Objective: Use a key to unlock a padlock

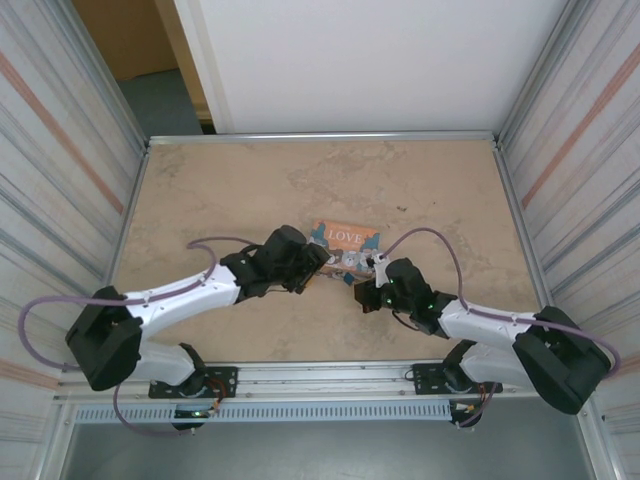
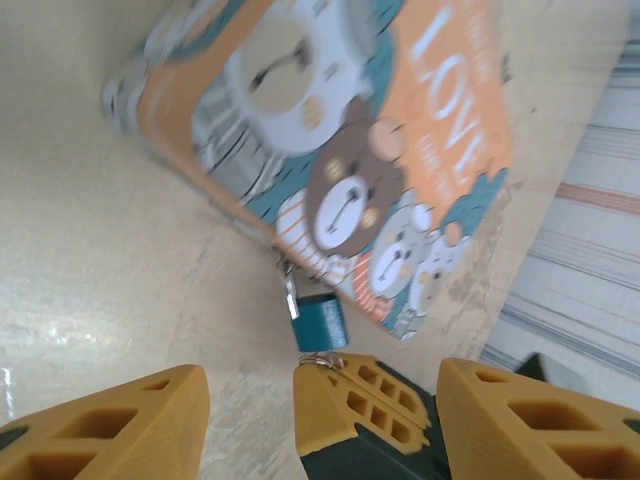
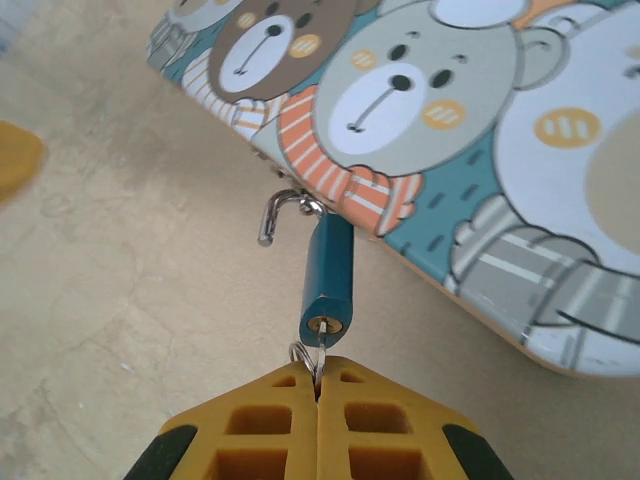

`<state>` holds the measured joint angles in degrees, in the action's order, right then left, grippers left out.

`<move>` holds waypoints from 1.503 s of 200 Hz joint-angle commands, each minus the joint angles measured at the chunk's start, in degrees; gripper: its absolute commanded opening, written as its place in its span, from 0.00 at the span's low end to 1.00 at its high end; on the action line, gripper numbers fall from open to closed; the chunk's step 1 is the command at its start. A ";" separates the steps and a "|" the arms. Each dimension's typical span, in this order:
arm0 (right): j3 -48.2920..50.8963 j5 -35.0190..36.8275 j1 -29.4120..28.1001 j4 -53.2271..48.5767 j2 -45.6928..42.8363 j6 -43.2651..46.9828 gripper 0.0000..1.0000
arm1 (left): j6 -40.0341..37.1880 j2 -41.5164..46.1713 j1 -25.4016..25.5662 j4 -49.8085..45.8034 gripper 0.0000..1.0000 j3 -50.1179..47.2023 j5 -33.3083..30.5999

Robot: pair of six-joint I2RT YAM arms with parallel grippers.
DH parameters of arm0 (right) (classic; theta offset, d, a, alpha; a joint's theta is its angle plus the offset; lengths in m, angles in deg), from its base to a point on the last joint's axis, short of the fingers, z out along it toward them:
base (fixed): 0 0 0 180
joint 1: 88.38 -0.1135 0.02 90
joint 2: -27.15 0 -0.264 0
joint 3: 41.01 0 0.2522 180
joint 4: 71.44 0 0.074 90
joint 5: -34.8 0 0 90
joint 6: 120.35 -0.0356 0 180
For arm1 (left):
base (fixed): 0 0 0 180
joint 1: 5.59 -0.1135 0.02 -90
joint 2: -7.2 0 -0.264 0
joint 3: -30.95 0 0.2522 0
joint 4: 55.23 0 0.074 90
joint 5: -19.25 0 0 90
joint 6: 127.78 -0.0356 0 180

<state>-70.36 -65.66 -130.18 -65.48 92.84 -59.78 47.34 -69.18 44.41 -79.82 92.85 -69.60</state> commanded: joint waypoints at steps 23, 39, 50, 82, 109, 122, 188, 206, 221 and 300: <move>4.64 -3.66 2.83 -3.29 -4.52 -9.27 0.00 | -12.60 6.80 3.57 -13.78 0.62 6.91 -17.84; 5.05 -4.55 3.64 -5.08 -5.29 -9.80 0.00 | -15.83 8.51 4.77 -15.48 0.62 8.31 -21.77; 4.97 -5.62 4.25 -6.09 -5.03 -9.86 0.00 | -17.54 9.42 5.55 -16.41 0.62 8.95 -24.25; 4.72 -7.44 4.87 -5.35 -1.95 -10.23 0.00 | -20.59 10.37 7.26 -19.78 0.62 10.90 -29.22; 4.33 -7.88 5.02 -3.30 2.42 -10.64 0.00 | -20.78 10.72 7.34 -20.12 0.62 10.58 -29.53; 4.27 -7.76 5.03 -1.65 4.48 -11.15 0.00 | -20.66 10.81 7.38 -20.11 0.62 10.18 -29.49; 3.13 -6.65 5.32 -0.84 7.93 -11.12 0.00 | -19.82 11.25 7.36 -19.67 0.62 8.64 -29.27; 3.14 -6.09 5.44 -1.81 7.38 -10.87 0.02 | -19.73 11.25 7.33 -19.67 0.62 8.48 -29.32; 2.99 -5.76 5.59 -2.69 6.76 -10.75 0.09 | -19.73 11.25 7.31 -19.74 0.62 8.55 -29.37; 2.06 -3.21 6.41 -11.77 -1.85 -7.95 0.47 | -19.56 11.60 7.39 -20.72 0.63 8.29 -30.41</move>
<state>-67.85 -72.30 -124.65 -69.76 94.20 -69.49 27.99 -59.41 51.44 -98.95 101.94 -96.99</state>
